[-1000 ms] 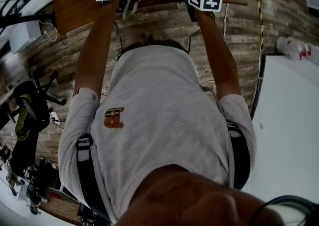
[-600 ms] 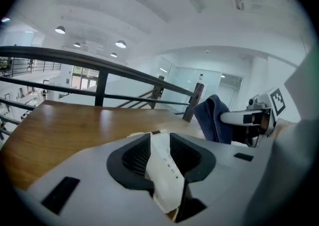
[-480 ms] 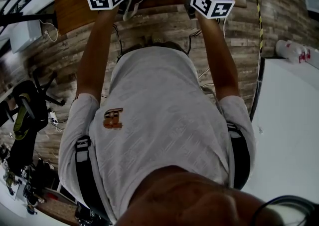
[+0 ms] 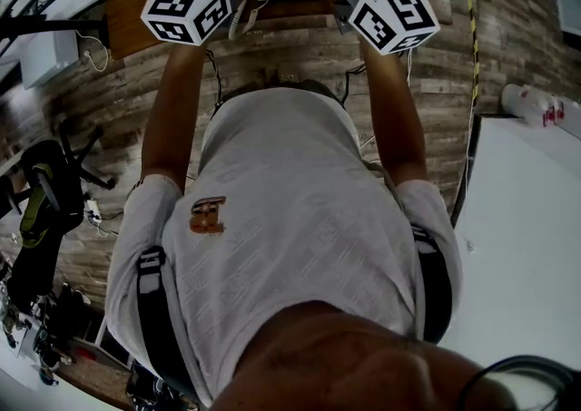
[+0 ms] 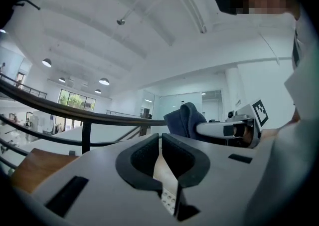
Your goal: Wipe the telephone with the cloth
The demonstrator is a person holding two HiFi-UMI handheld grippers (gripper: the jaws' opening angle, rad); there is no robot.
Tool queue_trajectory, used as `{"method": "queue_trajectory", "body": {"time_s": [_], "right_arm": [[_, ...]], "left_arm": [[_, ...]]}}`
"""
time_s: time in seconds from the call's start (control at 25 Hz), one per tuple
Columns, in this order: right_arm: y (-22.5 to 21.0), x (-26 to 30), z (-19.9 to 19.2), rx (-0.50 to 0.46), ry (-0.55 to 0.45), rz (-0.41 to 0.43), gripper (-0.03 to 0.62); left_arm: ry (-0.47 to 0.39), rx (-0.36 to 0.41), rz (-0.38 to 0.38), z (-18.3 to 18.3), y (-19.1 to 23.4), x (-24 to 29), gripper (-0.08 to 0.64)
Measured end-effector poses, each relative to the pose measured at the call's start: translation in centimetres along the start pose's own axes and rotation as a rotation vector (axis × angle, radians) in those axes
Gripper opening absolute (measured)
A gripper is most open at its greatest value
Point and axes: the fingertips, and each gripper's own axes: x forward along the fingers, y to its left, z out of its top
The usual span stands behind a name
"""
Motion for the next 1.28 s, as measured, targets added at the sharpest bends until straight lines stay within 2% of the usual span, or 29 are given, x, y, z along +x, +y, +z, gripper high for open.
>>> {"method": "queue_trajectory", "body": {"time_s": [0.24, 0.48, 0.84, 1.28], "right_arm": [[2.8, -0.8, 2.6, -0.105, -0.104, 0.075, 0.072], [4.0, -1.4, 3.1, -0.109, -0.145, 0.095, 0.072], [3.6, -2.1, 3.8, -0.137, -0.161, 0.063, 0.072], [3.0, -2.0, 3.4, -0.126, -0.156, 0.048, 0.072]], "left_arm": [[-0.084, 0.078, -0.009, 2.9, -1.3, -1.1, 0.02], [-0.117, 0.11, -0.02, 3.8, -2.3, -1.5, 0.018], [-0.142, 0.091, -0.017, 4.1, -2.7, -1.7, 0.018], [-0.141, 0.088, -0.027, 4.0, -2.6, -1.3, 0.018]]}}
